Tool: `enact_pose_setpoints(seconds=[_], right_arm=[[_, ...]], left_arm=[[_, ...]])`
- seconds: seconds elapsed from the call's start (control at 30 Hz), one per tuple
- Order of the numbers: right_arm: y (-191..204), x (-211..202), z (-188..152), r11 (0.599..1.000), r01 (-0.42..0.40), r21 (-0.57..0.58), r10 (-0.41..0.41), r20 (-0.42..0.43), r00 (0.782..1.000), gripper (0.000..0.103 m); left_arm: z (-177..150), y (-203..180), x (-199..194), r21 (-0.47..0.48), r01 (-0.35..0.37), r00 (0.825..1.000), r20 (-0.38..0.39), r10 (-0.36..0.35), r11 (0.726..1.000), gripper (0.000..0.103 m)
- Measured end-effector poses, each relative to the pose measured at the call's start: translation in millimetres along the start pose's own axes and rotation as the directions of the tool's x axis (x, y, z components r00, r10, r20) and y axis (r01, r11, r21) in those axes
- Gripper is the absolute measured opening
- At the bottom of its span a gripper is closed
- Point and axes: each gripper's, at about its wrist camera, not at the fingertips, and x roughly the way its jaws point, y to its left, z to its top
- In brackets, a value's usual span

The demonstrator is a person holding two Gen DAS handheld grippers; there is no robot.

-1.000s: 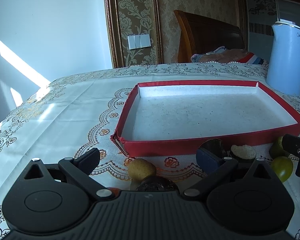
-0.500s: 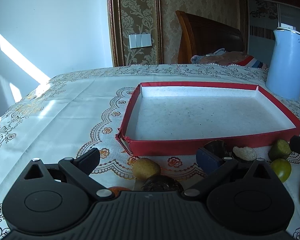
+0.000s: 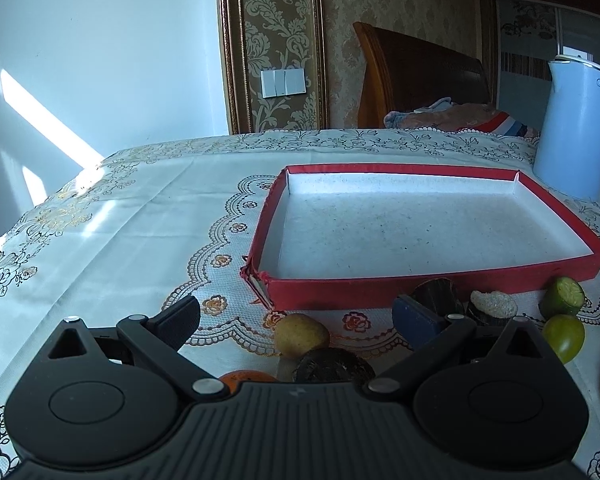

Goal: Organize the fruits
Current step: 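Grasp the orange with the left tool while the right tool grasps a green tomato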

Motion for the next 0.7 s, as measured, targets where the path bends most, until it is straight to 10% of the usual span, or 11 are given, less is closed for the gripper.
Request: enact_pose_setpoints(seconds=[0.7], right_arm=[[34, 21, -13, 0.986, -0.104, -0.130, 0.093, -0.084, 0.992, 0.046]], left_arm=[[-14, 58, -35, -0.089, 0.018, 1.000, -0.010, -0.019, 0.996, 0.103]])
